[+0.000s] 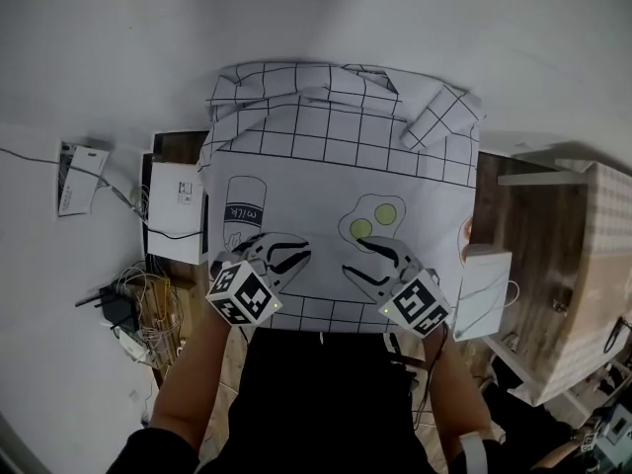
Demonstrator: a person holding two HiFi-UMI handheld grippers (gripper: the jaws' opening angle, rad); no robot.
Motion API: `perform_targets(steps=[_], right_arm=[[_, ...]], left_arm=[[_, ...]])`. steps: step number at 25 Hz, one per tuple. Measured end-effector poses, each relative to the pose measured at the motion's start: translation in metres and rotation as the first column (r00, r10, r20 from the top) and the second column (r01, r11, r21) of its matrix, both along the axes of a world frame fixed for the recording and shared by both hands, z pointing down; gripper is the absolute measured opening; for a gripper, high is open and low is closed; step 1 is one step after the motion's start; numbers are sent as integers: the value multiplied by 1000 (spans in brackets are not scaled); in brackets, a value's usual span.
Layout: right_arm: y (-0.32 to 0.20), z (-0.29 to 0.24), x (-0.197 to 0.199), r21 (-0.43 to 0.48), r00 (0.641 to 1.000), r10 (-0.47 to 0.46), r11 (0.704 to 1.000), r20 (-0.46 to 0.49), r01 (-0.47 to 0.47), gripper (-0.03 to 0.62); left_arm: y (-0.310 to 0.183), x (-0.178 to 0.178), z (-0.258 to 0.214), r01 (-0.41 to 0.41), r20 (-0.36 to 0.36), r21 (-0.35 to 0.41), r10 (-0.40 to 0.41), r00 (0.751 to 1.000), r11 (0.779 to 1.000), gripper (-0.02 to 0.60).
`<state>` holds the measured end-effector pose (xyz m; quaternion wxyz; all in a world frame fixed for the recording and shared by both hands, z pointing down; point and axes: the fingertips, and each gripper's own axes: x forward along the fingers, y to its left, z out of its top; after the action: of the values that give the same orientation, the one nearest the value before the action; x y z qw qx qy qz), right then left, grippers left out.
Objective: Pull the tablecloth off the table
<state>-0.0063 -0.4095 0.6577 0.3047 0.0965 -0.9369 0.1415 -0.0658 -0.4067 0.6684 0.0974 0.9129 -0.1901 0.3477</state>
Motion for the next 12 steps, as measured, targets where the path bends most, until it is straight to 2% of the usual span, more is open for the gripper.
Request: perform_targets(steps=[12], right_arm=[[-14,42,4,9,997,28,1000,-76,-27,277]], left_arm=[[-14,-12,30,-41,85,-6,42,996,999,169]])
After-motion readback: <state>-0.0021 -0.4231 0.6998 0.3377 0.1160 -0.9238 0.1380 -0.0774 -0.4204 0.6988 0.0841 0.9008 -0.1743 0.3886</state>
